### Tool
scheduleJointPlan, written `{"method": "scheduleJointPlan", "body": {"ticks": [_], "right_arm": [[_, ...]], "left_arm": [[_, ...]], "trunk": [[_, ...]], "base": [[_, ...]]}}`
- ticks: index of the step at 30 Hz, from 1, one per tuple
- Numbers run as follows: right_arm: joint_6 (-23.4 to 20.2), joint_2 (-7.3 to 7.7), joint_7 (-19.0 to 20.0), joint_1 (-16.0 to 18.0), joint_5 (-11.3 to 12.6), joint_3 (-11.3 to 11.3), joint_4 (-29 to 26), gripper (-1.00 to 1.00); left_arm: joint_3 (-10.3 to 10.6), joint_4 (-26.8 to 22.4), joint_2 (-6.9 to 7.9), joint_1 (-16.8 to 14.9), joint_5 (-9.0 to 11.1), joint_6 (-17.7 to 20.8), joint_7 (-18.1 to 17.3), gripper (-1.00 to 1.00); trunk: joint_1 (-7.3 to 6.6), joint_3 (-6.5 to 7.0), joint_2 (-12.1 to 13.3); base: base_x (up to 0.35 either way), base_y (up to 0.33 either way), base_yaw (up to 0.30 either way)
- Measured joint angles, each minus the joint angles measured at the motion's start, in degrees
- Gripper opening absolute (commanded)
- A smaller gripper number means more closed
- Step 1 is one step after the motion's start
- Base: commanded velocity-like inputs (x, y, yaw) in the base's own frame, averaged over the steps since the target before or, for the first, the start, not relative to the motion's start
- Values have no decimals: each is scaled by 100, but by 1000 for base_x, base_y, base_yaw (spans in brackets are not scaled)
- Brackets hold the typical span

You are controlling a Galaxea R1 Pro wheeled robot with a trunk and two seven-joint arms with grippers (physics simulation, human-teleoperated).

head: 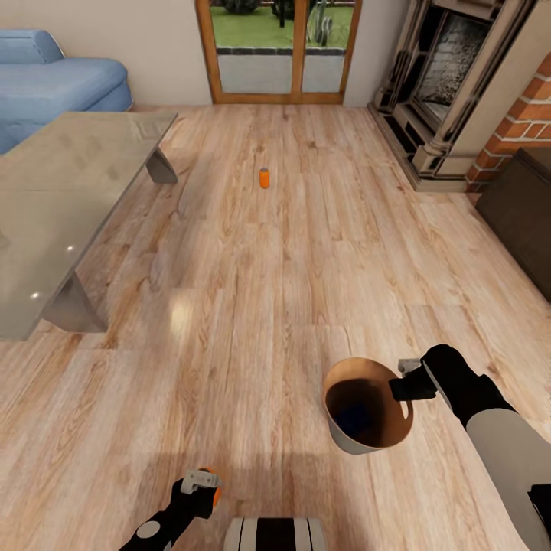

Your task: Put the three can of soda from the living room inside the tash can in the kitchen.

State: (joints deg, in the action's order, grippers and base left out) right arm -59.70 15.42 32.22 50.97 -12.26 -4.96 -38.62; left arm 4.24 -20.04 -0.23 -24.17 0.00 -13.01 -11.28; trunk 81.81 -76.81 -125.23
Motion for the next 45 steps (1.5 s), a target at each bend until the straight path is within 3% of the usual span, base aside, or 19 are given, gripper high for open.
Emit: {"method": "scheduleJointPlan", "body": {"ticks": [6, 12, 14, 15, 16, 18, 19, 21, 23, 26, 29, 30, 31, 33, 36, 38, 40, 43, 45], "right_arm": [[1, -1, 1, -9, -4, 0, -4, -100], [2, -2, 0, -21, -11, -1, -6, -100], [1, -3, 1, -24, -7, -3, -5, -100], [3, -7, 1, -25, -15, -6, -3, -100], [10, -37, 1, -27, -55, -48, -4, -100], [-1, -54, 4, -26, -2, -95, -5, -100], [-6, -68, 4, -28, 13, -151, -5, -100], [-5, -75, 4, -27, 18, -179, -7, -100], [4, -82, 1, -27, -27, -201, -6, -100], [12, -90, 22, -17, -37, -208, -6, -100], [1, -100, 119, -6, 37, -205, 1, -100], [32, -111, 300, 6, -68, -208, 11, -100], [37, -119, 492, 17, -96, -212, 14, -100], [-29, -133, 598, 39, 169, -211, 13, -100], [14, -187, 662, 231, 32, -258, 59, -100], [42, -228, 690, 588, -104, -389, 353, -100], [15, -250, 702, 766, -8, -435, 535, -100], [15, -453, 606, 1155, -24, -571, 1106, -100], [17, -603, 438, 1251, -23, -608, 1256, -100]], "left_arm": [[-37, -56, 131, -43, 41, 1, -8, -100], [-64, -284, 631, -160, 114, 198, -218, -100], [-72, -571, 837, -283, 346, 535, -482, -100], [-78, -810, 993, -369, 555, 827, -702, -100], [-78, -1230, 1278, -463, 912, 1330, -1020, -100], [-81, -1556, 1511, -498, 1143, 1699, -1185, -100], [-79, -2045, 1789, -548, 1448, 2318, -1326, -100], [-78, -2650, 1994, -663, 1679, 2936, -1420, -100], [-73, -3272, 2126, -1145, 1829, 4053, -1773, -100], [-63, -3545, 2176, -2151, 1823, 5326, -2454, -100], [-47, -3566, 2184, -2712, 1776, 5819, -2624, -100], [-24, -3535, 2192, -3108, 1643, 6258, -2739, -100], [-14, -3495, 2193, -3781, 1761, 6718, -2887, -100], [9, -3463, 2186, -4077, 1710, 6950, -2995, -100], [375, -3438, 2146, -4649, 1725, 7271, -3279, -100], [1209, -3436, 1994, -5154, 1843, 7301, -3820, -100], [1369, -3448, 1892, -5227, 1736, 7301, -3940, -100], [1613, -3445, 1497, -5308, 1708, 7301, -4038, -100], [1822, -3422, 1234, -5320, 1577, 7297, -3856, -100]], "trunk": [[-132, 108, 241], [-264, 216, 481], [-308, 252, 561], [-330, 270, 602], [-352, 288, 642], [-396, 324, 722], [-417, 341, 762], [-461, 378, 842], [-505, 413, 923], [-571, 468, 1043], [-637, 522, 1163], [-658, 537, 1203], [-681, 557, 1243], [-725, 593, 1323], [-791, 647, 1444], [-835, 683, 1524], [-879, 718, 1604], [-944, 772, 1725], [-988, 807, 1805]], "base": [[0, 0, 0], [0, 0, 0], [0, 0, 0], [0, 0, 0], [0, 0, 0], [0, 0, 0], [0, 0, 0], [0, 0, 0], [0, 0, 0], [0, 0, 0], [0, 0, 0], [0, 0, 0], [0, 0, 0], [0, 0, 0], [0, 0, 0], [0, 0, 0], [0, 0, 0], [0, 0, 0], [0, 0, 0]]}}
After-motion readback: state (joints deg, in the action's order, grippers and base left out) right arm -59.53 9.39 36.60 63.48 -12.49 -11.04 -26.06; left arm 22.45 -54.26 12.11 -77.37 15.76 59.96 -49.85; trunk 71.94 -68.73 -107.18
